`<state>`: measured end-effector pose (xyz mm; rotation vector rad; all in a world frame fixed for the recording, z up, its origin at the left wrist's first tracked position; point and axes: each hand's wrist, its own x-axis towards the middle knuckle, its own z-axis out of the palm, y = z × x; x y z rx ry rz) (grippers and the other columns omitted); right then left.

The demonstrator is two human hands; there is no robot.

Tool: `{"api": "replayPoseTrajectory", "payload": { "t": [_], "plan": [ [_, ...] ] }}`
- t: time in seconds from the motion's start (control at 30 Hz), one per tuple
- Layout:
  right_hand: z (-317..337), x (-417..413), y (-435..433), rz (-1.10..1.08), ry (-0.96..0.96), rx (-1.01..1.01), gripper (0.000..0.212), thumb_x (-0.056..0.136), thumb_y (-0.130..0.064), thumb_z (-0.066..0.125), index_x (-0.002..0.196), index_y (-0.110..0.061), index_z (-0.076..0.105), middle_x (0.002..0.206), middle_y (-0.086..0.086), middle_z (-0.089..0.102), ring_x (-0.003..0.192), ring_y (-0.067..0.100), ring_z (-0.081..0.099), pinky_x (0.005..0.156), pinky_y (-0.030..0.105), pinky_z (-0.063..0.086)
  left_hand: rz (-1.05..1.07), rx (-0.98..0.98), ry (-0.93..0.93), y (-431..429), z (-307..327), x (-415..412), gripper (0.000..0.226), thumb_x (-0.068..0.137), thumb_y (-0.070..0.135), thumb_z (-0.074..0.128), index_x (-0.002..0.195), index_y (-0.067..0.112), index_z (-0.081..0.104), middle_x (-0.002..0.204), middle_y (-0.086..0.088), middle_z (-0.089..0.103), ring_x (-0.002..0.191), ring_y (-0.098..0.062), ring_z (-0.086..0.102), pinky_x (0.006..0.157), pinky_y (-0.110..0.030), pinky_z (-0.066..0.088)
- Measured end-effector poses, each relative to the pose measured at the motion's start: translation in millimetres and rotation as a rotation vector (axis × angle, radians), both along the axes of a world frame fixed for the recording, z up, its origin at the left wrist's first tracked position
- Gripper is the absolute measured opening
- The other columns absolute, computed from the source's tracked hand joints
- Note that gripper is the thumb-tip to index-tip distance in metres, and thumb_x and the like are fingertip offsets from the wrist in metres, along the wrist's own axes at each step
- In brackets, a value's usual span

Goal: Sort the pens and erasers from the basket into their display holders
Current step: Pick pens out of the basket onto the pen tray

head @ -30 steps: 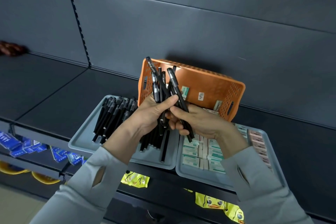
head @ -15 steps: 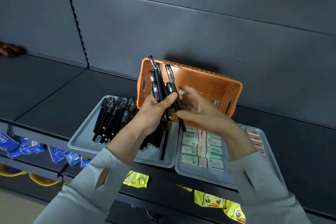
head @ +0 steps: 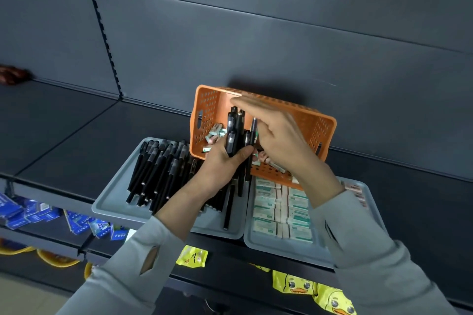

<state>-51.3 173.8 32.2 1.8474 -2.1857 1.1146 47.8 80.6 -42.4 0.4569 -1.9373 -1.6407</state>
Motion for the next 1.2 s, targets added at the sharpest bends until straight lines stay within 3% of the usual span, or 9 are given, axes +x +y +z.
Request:
{"api": "replayPoseTrajectory", "payload": {
  "t": [0.07, 0.17, 0.3, 0.47, 0.6, 0.77, 0.9, 1.07, 1.2],
  "plan": [
    [2.7, -0.5, 2.1, 0.029, -0.086, -0.012, 0.06, 0.092, 0.01, 0.035, 0.142, -0.021, 0.051, 0.148, -0.013, 0.041, 0.135, -0.008, 0.034, 0.115, 0.014, 0.024, -0.023, 0.009, 0.014, 0.0, 3.7, 0.4, 0.029, 0.095, 0.021, 0.059, 0.122, 0.01, 0.06, 0.113, -0.001, 0.069, 0.105, -0.01, 0.065, 0.093, -0.026, 0.052],
    [8.8, -2.3, 3.6, 0.044, -0.172, 0.038, 0.057, 0.095, 0.0, 0.036, 0.139, -0.032, 0.053, 0.149, -0.01, 0.046, 0.123, 0.032, 0.056, 0.104, 0.051, 0.044, -0.065, 0.085, 0.025, 0.3, 5.9, 0.8, 0.024, 0.095, 0.018, 0.059, 0.116, 0.008, 0.063, 0.105, -0.003, 0.072, 0.101, -0.015, 0.068, 0.089, -0.03, 0.055],
    [-3.5, 0.7, 6.8, 0.016, -0.55, -0.244, 0.039, 0.102, -0.016, 0.044, 0.137, -0.031, 0.055, 0.139, -0.015, 0.055, 0.131, 0.003, 0.048, 0.114, 0.039, 0.037, -0.141, 0.499, 0.239, -0.7, 16.2, 3.6, 0.015, 0.093, 0.007, 0.057, 0.106, 0.006, 0.066, 0.099, -0.01, 0.072, 0.101, -0.025, 0.069, 0.084, -0.039, 0.056],
    [-47.7, 19.9, 12.0, -0.123, -0.977, -0.266, 0.039, 0.102, -0.052, 0.032, 0.125, -0.039, 0.061, 0.126, -0.015, 0.064, 0.118, -0.001, 0.058, 0.108, 0.037, 0.043, -0.121, 0.846, 0.493, -8.9, 38.0, 1.9, 0.015, 0.089, 0.006, 0.06, 0.101, 0.002, 0.067, 0.099, -0.013, 0.071, 0.095, -0.027, 0.068, 0.092, -0.043, 0.054],
    [-43.5, 32.4, -2.1, -0.119, -1.332, -0.386, 0.049, 0.105, -0.048, 0.028, 0.123, -0.022, 0.064, 0.115, 0.003, 0.072, 0.106, 0.013, 0.068, 0.088, 0.031, 0.053, -0.15, 0.862, 0.529, 8.6, 37.2, -6.1, 0.014, 0.091, 0.006, 0.057, 0.092, 0.01, 0.071, 0.092, -0.008, 0.071, 0.09, -0.021, 0.069, 0.087, -0.037, 0.056],
    [-44.0, 35.2, -8.8, -0.187, -1.168, -0.317, 0.039, 0.103, -0.049, 0.032, 0.117, -0.031, 0.064, 0.115, -0.004, 0.069, 0.107, 0.01, 0.066, 0.093, 0.036, 0.054, -0.164, 0.891, 0.514, 15.1, 24.4, -7.5, 0.02, 0.095, 0.004, 0.053, 0.115, 0.005, 0.056, 0.094, -0.008, 0.068, 0.088, -0.019, 0.069, 0.084, -0.033, 0.057],
    [-43.4, 20.5, -3.8, -0.177, -0.846, -0.241, 0.027, 0.098, -0.049, 0.048, 0.116, -0.037, 0.064, 0.114, -0.014, 0.066, 0.107, 0.008, 0.063, 0.092, 0.037, 0.055, -0.136, 0.713, 0.363, -2.8, 15.5, 8.9, 0.02, 0.092, 0.009, 0.058, 0.111, 0.003, 0.06, 0.092, -0.009, 0.068, 0.086, -0.02, 0.068, 0.082, -0.033, 0.056],
    [-23.2, 10.4, -16.6, -0.093, -0.302, -0.324, 0.022, 0.09, -0.024, 0.067, 0.111, -0.023, 0.069, 0.1, -0.003, 0.059, 0.088, 0.012, 0.058, 0.076, 0.021, 0.049, -0.111, 0.449, 0.135, -6.4, 8.1, 21.6, 0.01, 0.095, 0.007, 0.057, 0.103, 0.004, 0.06, 0.081, -0.002, 0.066, 0.074, -0.014, 0.066, 0.073, -0.029, 0.056],
    [-6.6, 9.0, -29.1, -0.023, -0.371, -0.121, 0.013, 0.088, -0.022, 0.07, 0.1, -0.021, 0.075, 0.092, -0.01, 0.071, 0.081, 0.006, 0.063, 0.077, 0.026, 0.054, -0.129, 0.234, -0.009, -5.9, 8.2, 22.9, 0.008, 0.096, 0.006, 0.055, 0.103, 0.008, 0.053, 0.073, -0.001, 0.062, 0.066, -0.011, 0.062, 0.064, -0.025, 0.053]
  ]
}}
